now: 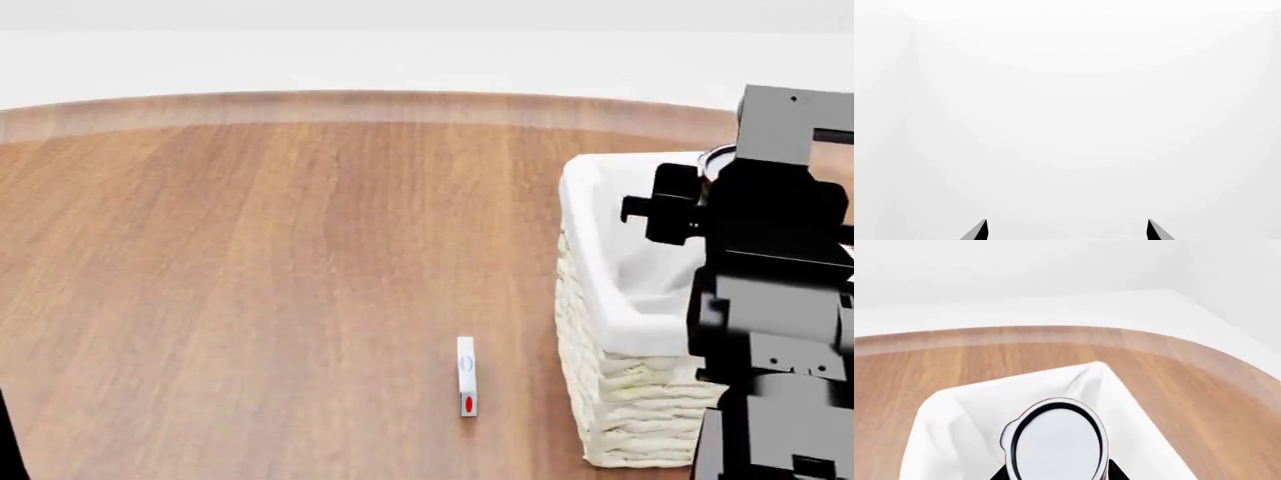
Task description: Pick up the tomato sauce, and put it in the basket.
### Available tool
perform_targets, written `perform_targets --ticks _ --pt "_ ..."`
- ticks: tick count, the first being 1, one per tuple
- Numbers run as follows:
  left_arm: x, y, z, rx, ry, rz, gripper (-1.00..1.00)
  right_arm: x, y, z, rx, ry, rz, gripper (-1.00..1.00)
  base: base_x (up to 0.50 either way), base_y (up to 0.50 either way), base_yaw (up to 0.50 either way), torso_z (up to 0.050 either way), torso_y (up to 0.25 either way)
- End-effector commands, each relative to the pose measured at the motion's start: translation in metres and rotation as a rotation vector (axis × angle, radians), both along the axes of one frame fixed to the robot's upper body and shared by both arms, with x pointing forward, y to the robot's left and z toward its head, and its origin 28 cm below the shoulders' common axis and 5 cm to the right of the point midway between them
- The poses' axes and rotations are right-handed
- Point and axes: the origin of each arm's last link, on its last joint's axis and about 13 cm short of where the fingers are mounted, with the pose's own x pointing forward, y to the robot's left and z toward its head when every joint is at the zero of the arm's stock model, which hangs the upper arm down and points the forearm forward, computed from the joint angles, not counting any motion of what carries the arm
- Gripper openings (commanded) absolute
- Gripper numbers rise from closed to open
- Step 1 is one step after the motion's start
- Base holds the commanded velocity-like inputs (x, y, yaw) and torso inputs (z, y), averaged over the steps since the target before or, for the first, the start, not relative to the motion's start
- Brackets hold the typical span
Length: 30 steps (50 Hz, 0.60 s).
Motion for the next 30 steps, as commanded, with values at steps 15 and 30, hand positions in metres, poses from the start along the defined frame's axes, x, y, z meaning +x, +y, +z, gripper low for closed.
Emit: perform_targets --ticks 15,30 --pt "-0.003 -0.001 0.001 0.004 0.0 0.0 1.0 -0.008 0.001 -0.016 0.064 0.135 0.089 -1.0 0.0 0.0 0.0 0.0 0.0" --pt "-0.004 0.0 0.0 0.001 0.0 0.005 1.0 -0.007 0.002 -0.018 0.023 0.123 0.095 -1.0 0.0 0.0 0.0 0.0 0.001"
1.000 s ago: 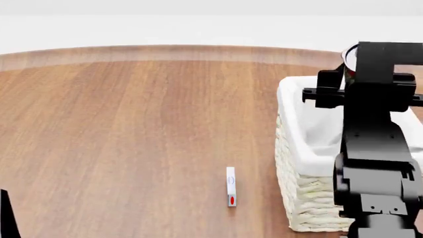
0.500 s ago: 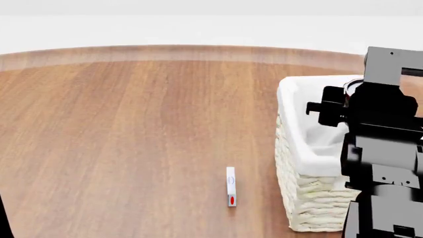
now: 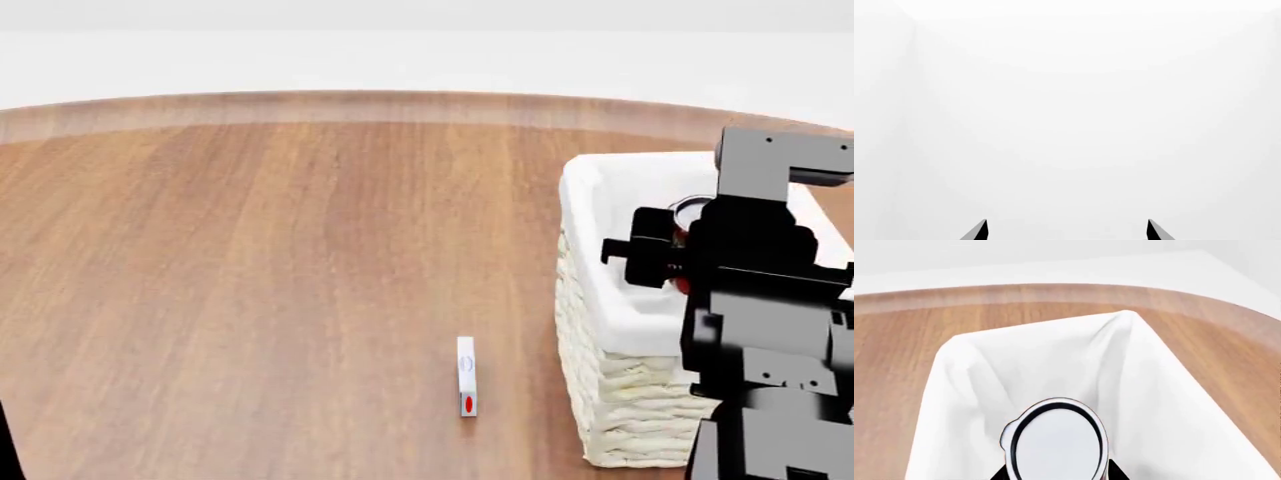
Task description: Pick up the tomato sauce, and put it in the basket.
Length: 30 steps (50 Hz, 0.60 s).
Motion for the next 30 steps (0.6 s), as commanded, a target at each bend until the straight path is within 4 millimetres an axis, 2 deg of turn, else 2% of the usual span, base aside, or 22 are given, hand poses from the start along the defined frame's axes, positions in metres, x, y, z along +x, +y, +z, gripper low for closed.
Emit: perform_targets --ticks 1,15,16,30 --pt "-0.0006 0.0011 -0.0007 -0.002 0.001 0.003 1.0 0.0002 -0.0002 -0.0009 -0.047 0.001 0.028 -1.0 0.0 0.0 0.0 0.0 0.0" --pt "-0.001 0.0022 -0.0011 -0.004 0.001 0.009 1.0 0.0008 0.0004 -0.0005 -0.069 -0.003 0.017 -1.0 0.0 0.0 0.0 0.0 0.0" --pt "-0.0012 0.0021 -0.001 -0.004 0.001 0.008 1.0 0.0007 0.0007 -0.0008 -0.07 0.0 0.024 1.0 0.0 0.0 0.0 0.0 0.0" --pt "-0.0018 0.002 -0.0009 -0.003 0.001 0.01 1.0 0.0003 -0.0007 -0.0016 -0.085 0.002 0.013 1.0 0.0 0.0 0.0 0.0 0.0"
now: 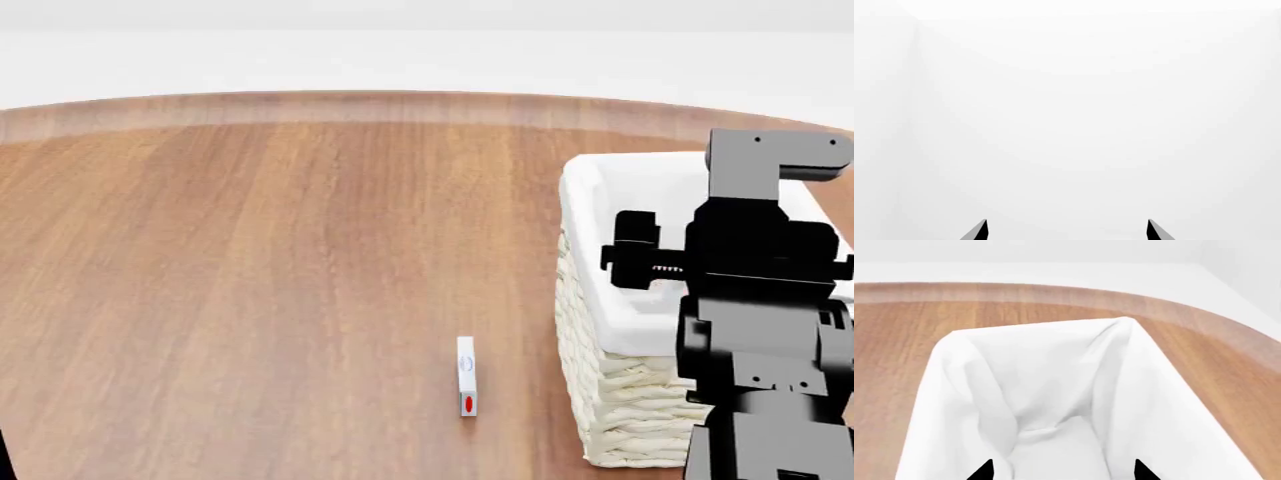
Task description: Pick up the tomato sauce, and put it in the basket.
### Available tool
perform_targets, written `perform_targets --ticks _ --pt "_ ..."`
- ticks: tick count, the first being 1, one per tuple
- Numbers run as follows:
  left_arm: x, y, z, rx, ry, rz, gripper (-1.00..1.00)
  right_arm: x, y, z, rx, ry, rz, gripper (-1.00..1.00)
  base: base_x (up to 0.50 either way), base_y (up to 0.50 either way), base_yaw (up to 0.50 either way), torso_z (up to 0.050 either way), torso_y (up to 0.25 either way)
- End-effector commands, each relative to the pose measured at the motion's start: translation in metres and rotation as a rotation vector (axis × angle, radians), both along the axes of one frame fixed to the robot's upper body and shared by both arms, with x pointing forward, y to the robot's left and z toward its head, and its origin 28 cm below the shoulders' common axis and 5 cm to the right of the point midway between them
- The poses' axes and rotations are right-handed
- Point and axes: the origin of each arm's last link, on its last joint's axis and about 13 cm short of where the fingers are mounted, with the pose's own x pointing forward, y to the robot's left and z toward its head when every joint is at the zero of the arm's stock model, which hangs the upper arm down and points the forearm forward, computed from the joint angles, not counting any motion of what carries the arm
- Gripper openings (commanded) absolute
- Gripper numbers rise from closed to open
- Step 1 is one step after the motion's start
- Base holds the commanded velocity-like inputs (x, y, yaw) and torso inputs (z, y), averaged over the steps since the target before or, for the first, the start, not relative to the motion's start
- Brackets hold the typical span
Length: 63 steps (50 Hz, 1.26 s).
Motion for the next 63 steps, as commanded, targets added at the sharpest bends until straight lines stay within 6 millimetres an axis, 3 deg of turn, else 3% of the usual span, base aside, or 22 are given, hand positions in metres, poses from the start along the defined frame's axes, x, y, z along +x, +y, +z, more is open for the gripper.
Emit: perform_targets --ticks 1,12,20,21,34,45,63 --pt "0.0 0.0 0.0 0.0 0.0 0.002 1.0 0.0 -0.001 0.001 -0.017 0.0 -0.004 1.0 0.0 0.0 0.0 0.0 0.0" --pt "-0.001 0.0 0.0 0.001 -0.001 0.002 1.0 0.003 0.0 0.005 -0.043 -0.041 -0.004 1.0 0.0 0.0 0.0 0.0 0.0" --pt "-0.002 0.0 -0.002 0.002 0.004 0.0 1.0 0.014 0.008 0.024 -0.22 -0.234 -0.013 1.0 0.0 0.0 0.0 0.0 0.0" --pt "-0.002 0.0 -0.002 0.001 0.005 -0.002 1.0 0.016 0.008 0.026 -0.305 -0.271 -0.015 1.0 0.0 0.0 0.0 0.0 0.0" --pt "-0.004 -0.001 -0.002 0.005 0.005 -0.015 1.0 0.026 0.027 0.052 -0.367 -0.535 0.091 1.0 0.0 0.0 0.0 0.0 0.0" --pt "-0.004 -0.004 -0.003 0.008 0.008 -0.03 1.0 -0.021 0.039 0.065 -0.415 -0.724 0.097 1.0 0.0 0.0 0.0 0.0 0.0" --pt "0.0 -0.005 -0.005 0.01 0.017 -0.041 1.0 -0.09 0.058 0.055 -0.51 -0.904 0.104 1.0 0.0 0.0 0.0 0.0 0.0"
